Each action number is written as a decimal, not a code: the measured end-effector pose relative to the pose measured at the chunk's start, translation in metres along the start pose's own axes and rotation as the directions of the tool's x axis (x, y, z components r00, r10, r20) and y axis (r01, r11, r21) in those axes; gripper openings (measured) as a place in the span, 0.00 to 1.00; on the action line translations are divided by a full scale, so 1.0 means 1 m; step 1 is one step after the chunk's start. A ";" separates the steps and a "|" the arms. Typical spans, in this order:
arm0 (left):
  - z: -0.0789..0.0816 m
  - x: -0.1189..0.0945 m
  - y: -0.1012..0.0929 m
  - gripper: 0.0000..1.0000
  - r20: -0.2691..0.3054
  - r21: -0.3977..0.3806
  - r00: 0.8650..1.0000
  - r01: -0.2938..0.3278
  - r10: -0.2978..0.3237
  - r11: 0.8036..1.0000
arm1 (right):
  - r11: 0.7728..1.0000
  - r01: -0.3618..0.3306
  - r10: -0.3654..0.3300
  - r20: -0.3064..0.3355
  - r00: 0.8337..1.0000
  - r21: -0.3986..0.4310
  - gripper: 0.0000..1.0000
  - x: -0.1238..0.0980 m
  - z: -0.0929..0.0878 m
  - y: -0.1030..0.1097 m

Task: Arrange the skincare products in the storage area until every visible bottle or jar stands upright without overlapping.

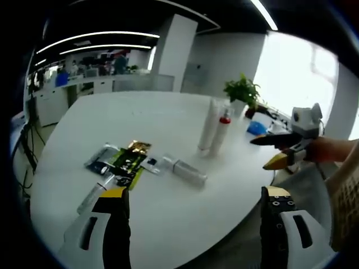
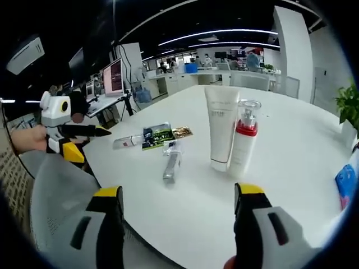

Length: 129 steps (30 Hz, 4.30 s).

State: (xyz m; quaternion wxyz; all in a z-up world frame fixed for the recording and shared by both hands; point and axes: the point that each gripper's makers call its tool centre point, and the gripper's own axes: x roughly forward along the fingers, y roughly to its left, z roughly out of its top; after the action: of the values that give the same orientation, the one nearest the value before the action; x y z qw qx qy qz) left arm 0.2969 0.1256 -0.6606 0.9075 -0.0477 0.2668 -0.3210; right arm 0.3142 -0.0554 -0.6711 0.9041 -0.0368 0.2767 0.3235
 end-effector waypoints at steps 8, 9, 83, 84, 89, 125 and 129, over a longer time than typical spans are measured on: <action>0.000 -0.002 0.003 0.94 -0.003 -0.002 1.000 0.004 -0.004 1.000 | 1.000 -0.005 0.005 -0.040 0.999 -0.004 0.76 0.023 0.000 0.006; 0.000 -0.002 0.004 0.94 -0.003 -0.001 1.000 0.005 -0.005 1.000 | 1.000 -0.005 0.005 -0.042 0.999 -0.005 0.75 0.025 0.000 0.006; -0.011 0.016 0.018 0.93 -0.067 -0.009 0.997 0.028 -0.028 1.000 | 0.998 -0.016 -0.002 -0.285 0.958 -0.060 0.19 0.152 -0.034 0.013; -0.011 0.016 0.018 0.93 -0.067 -0.009 0.997 0.027 -0.028 1.000 | 0.999 -0.017 0.005 -0.276 0.961 -0.042 0.19 0.151 -0.033 0.014; -0.005 0.015 0.018 0.93 -0.040 -0.060 0.999 0.027 -0.029 0.998 | 0.999 -0.036 0.025 -0.236 0.971 -0.039 0.19 0.142 -0.022 0.021; 0.058 0.033 -0.052 0.86 0.084 -0.126 0.986 0.156 -0.146 0.980 | 0.999 0.016 -0.012 0.117 0.993 -0.039 0.19 0.027 0.037 0.035; 0.064 0.033 -0.061 0.85 0.098 -0.141 0.981 0.178 -0.165 0.974 | 0.999 0.012 -0.005 0.148 0.989 -0.047 0.19 0.016 0.041 0.039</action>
State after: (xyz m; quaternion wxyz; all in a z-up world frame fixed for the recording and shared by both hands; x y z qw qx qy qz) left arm 0.3177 0.0514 -0.6052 0.8809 -0.1519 0.2457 -0.3749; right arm 0.3201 -0.0060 -0.6403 0.9223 -0.0355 0.2011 0.3281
